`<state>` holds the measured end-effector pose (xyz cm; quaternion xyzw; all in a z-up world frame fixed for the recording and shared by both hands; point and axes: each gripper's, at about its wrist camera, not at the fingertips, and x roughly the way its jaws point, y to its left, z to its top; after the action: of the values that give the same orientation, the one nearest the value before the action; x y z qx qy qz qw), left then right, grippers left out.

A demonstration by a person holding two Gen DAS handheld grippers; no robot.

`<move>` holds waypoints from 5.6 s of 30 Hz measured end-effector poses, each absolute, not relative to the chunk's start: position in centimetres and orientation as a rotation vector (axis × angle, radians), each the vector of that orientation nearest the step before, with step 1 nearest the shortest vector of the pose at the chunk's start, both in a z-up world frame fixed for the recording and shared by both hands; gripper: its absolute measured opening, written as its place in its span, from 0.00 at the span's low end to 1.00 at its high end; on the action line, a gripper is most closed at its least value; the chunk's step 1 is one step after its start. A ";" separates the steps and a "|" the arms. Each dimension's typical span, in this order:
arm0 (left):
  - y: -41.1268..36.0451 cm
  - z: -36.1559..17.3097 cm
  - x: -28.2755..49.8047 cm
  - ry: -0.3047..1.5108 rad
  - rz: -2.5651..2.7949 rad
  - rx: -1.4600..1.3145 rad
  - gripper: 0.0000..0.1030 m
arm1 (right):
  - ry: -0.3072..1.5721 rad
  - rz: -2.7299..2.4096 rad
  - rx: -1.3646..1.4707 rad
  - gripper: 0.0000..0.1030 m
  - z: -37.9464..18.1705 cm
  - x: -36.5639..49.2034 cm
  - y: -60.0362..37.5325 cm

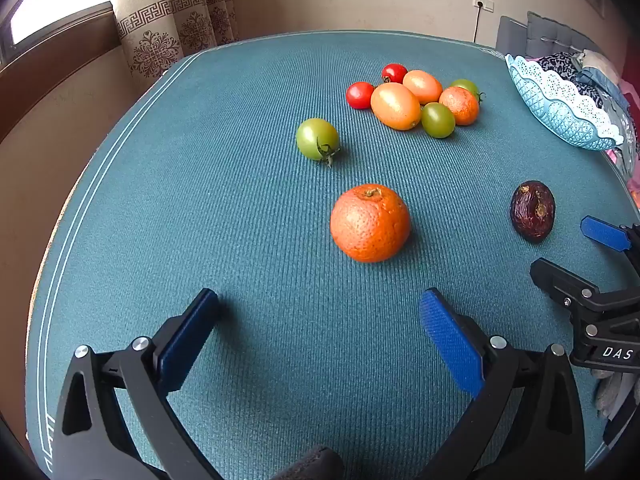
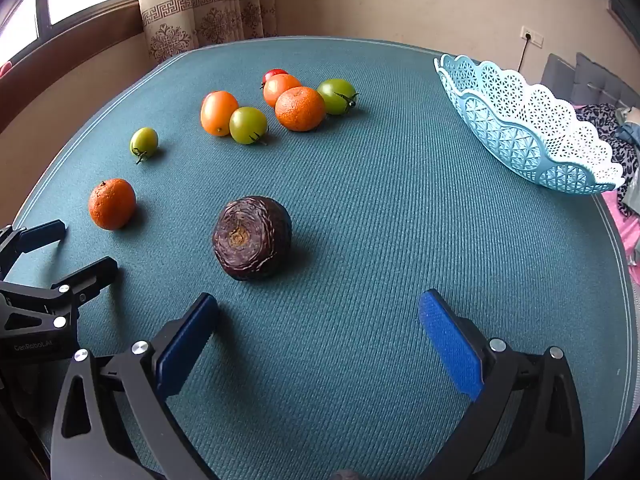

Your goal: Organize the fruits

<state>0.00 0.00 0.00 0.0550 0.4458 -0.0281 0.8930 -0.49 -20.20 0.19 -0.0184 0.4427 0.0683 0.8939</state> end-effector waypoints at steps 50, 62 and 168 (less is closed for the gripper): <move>-0.1 -0.1 0.0 0.929 -0.060 0.113 0.98 | 0.924 0.141 -0.044 0.95 0.0 -0.5 -20.1; -0.1 -0.1 0.0 0.930 -0.060 0.113 0.98 | 0.928 0.133 -0.051 0.95 0.3 -0.4 -20.3; -11.0 7.5 4.6 0.800 -0.267 0.166 0.38 | 0.597 -0.205 0.270 0.57 7.6 4.5 -38.7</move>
<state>4.65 -10.99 7.47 0.0805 0.3879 -0.1292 0.9090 4.47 -38.66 7.57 0.1321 0.2928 -0.1003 0.9417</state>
